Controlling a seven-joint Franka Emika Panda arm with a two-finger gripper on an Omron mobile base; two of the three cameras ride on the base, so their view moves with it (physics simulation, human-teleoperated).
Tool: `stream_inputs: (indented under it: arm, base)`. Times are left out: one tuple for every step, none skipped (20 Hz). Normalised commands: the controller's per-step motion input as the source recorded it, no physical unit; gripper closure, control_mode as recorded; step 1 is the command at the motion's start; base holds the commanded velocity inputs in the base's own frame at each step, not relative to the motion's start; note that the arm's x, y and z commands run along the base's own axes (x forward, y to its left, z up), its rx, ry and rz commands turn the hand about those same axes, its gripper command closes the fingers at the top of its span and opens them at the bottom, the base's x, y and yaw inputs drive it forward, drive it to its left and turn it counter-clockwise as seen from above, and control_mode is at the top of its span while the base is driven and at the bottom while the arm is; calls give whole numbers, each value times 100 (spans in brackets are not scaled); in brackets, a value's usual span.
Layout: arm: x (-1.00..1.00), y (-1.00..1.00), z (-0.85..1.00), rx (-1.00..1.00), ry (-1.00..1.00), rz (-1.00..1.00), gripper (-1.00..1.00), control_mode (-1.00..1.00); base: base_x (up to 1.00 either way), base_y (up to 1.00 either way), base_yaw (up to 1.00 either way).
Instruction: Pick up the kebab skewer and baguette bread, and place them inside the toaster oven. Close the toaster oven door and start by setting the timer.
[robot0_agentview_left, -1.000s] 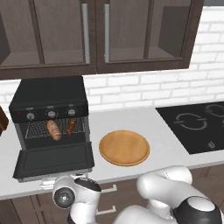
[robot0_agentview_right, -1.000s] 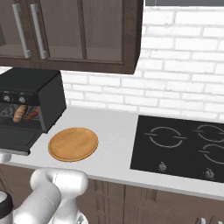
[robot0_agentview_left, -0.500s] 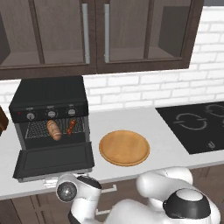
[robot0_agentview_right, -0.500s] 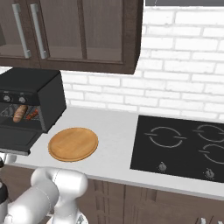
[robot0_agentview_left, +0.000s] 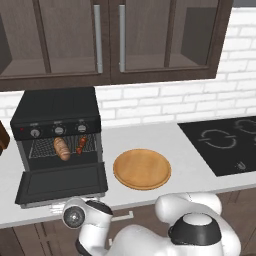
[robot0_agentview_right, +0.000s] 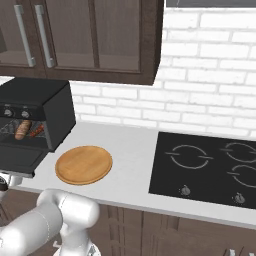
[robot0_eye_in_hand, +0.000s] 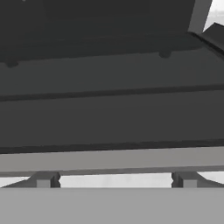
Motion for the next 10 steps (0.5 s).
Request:
stream_inputs:
  arm:
    - [41, 0, -26, 0, 0, 0, -100, -100]
    - [44, 0, -23, 0, 0, 0, -100, -100]
    - [51, 0, -19, 0, 0, 0, -100, -100]
    - [60, 0, -10, 0, 0, 0, -100, -100]
    - [63, 0, -5, 0, 0, 0, -100, -100]
    - [65, 0, -2, 0, 0, 0, -100, -100]
    - [63, -9, 0, 0, 0, 0, -100, -100]
    - [58, -9, 0, 0, 0, 0, -100, -100]
    - [66, 0, 0, 0, 0, 0, -100, -100]
    - [72, 0, 4, 0, 0, 0, -100, -100]
  base:
    - [0, 0, 0]
    - [0, 0, 0]
    - [0, 0, 0]
    - [0, 0, 0]
    - [0, 0, 0]
    - [0, 0, 0]
    - [0, 0, 0]
    - [0, 0, 0]
    - [0, 0, 0]
    - [0, 0, 0]
